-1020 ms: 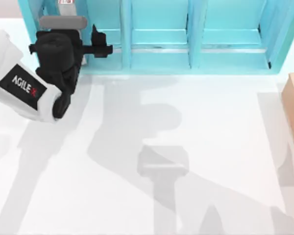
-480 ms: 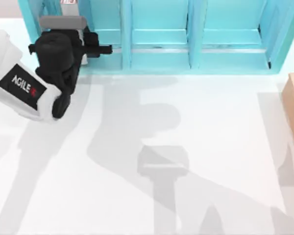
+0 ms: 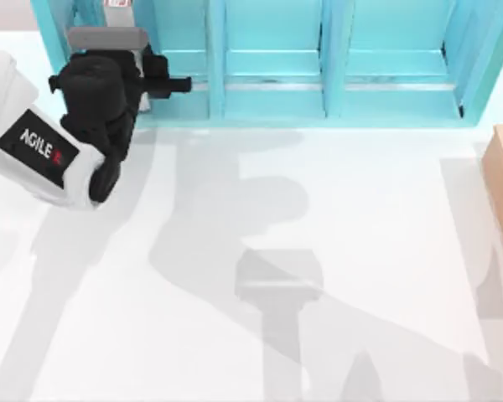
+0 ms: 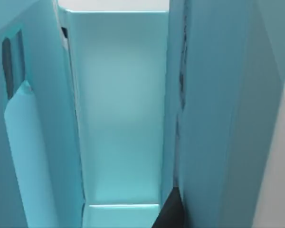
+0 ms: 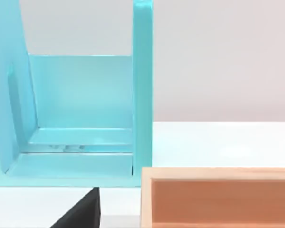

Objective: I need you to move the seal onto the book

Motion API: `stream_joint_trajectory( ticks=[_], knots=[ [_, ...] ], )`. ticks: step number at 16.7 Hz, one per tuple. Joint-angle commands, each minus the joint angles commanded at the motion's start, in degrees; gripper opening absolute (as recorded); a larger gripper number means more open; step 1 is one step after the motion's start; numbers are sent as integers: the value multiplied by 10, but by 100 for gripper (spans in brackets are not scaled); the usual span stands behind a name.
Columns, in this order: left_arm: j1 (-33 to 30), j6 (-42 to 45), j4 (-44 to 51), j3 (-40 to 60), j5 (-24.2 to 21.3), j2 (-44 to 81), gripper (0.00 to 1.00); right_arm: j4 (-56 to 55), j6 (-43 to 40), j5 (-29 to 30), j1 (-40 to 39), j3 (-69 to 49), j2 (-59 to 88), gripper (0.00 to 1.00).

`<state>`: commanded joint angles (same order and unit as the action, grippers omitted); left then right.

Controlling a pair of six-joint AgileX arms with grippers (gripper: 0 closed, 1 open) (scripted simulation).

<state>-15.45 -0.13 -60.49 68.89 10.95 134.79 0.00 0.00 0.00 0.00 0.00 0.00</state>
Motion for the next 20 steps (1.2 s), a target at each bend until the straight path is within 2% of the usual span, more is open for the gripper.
stream_joint_trajectory(
  ticks=[3, 6, 15, 20],
  knots=[
    [-4, 0, 12, -8, 4, -20, 0, 0, 0, 0, 0, 0, 0, 100],
    [-17, 0, 58, -39, 19, -94, 0, 0, 0, 0, 0, 0, 0, 100],
    [-79, -6, 293, -206, 90, -510, 0, 0, 0, 0, 0, 0, 0, 100],
    [-107, -10, 380, -265, 116, -646, 0, 0, 0, 0, 0, 0, 0, 100]
  ],
)
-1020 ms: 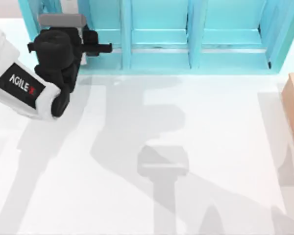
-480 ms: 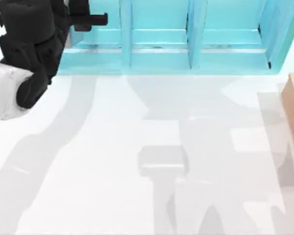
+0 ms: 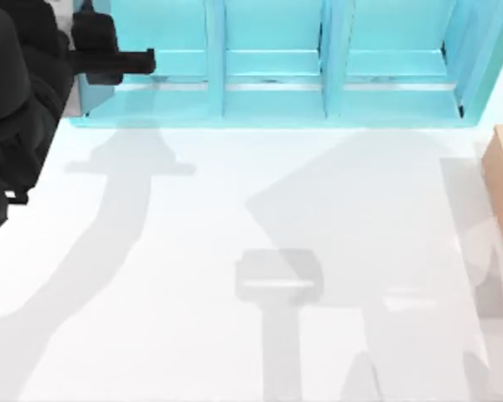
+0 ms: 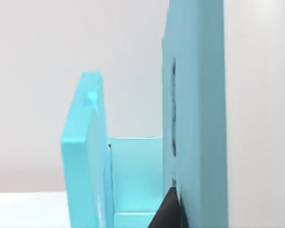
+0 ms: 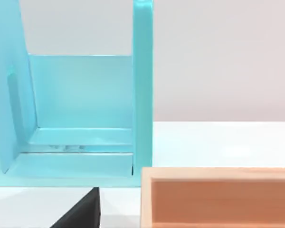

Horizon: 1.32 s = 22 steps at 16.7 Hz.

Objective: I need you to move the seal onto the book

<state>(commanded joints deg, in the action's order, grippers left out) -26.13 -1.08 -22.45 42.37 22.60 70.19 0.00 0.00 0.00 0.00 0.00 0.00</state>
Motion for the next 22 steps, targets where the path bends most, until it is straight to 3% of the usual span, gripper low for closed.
stream_joint_trajectory(
  ticks=[8, 12, 16, 22],
  knots=[
    [-3, -5, 8, -3, 4, -6, 0, 0, 0, 0, 0, 0, 0, 100],
    [-39, -88, 17, 29, 39, 33, 0, 0, 0, 0, 0, 0, 0, 100],
    [-105, -268, 41, 84, 108, 113, 0, 0, 0, 0, 0, 0, 0, 100],
    [-231, -681, 95, 188, 243, 278, 0, 0, 0, 0, 0, 0, 0, 100]
  ],
)
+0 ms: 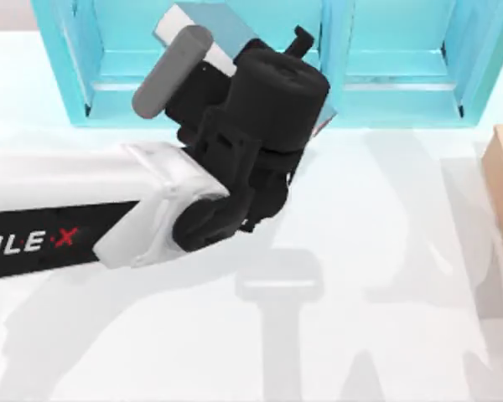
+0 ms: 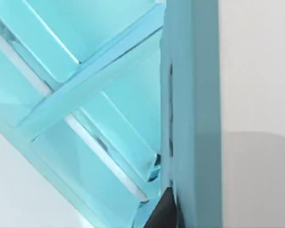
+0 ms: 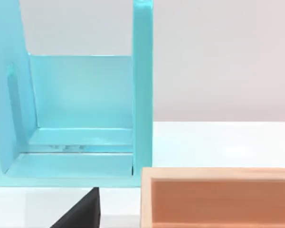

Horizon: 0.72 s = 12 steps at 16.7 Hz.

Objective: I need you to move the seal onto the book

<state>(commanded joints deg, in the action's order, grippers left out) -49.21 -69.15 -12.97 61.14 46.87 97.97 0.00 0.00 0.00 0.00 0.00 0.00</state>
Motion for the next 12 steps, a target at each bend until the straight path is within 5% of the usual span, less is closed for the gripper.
stream_joint_trajectory(
  ticks=[6, 12],
  knots=[
    [-109, -384, 53, 96, 124, 157, 0, 0, 0, 0, 0, 0, 0, 100],
    [-171, -565, 81, 156, 200, 245, 0, 0, 0, 0, 0, 0, 0, 100]
  ],
)
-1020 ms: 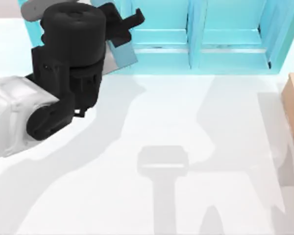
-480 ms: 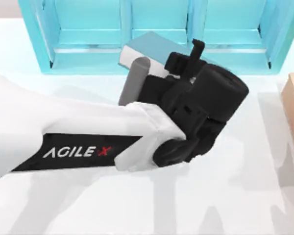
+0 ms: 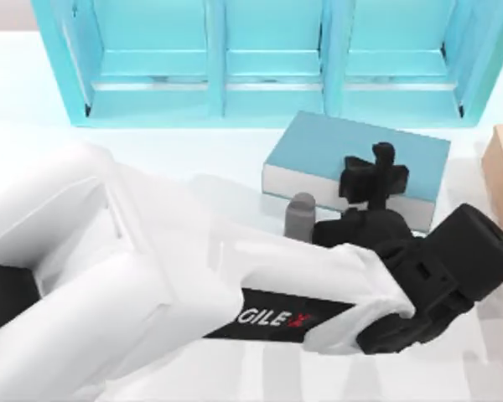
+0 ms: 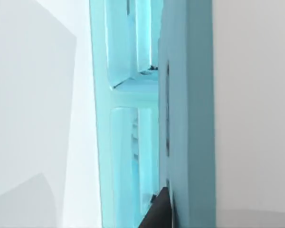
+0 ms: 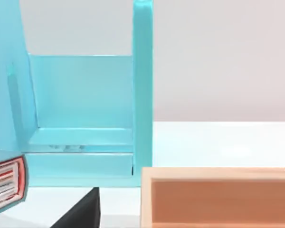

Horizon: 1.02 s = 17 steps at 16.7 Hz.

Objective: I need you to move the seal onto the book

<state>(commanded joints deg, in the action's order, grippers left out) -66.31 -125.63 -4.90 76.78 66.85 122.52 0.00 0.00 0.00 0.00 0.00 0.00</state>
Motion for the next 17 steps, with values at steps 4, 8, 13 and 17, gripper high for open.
stream_joint_trajectory(
  ticks=[4, 8, 13, 17],
  knots=[
    [-5, -12, 2, 5, 6, 6, 0, 0, 0, 0, 0, 0, 0, 100],
    [-5, -16, 7, 1, 6, 5, 0, 0, 0, 0, 0, 0, 0, 100],
    [-8, -22, 14, 1, 9, 5, 0, 0, 0, 0, 0, 0, 0, 100],
    [-8, -22, -15, -9, 9, 26, 0, 0, 0, 0, 0, 0, 0, 100]
  ],
)
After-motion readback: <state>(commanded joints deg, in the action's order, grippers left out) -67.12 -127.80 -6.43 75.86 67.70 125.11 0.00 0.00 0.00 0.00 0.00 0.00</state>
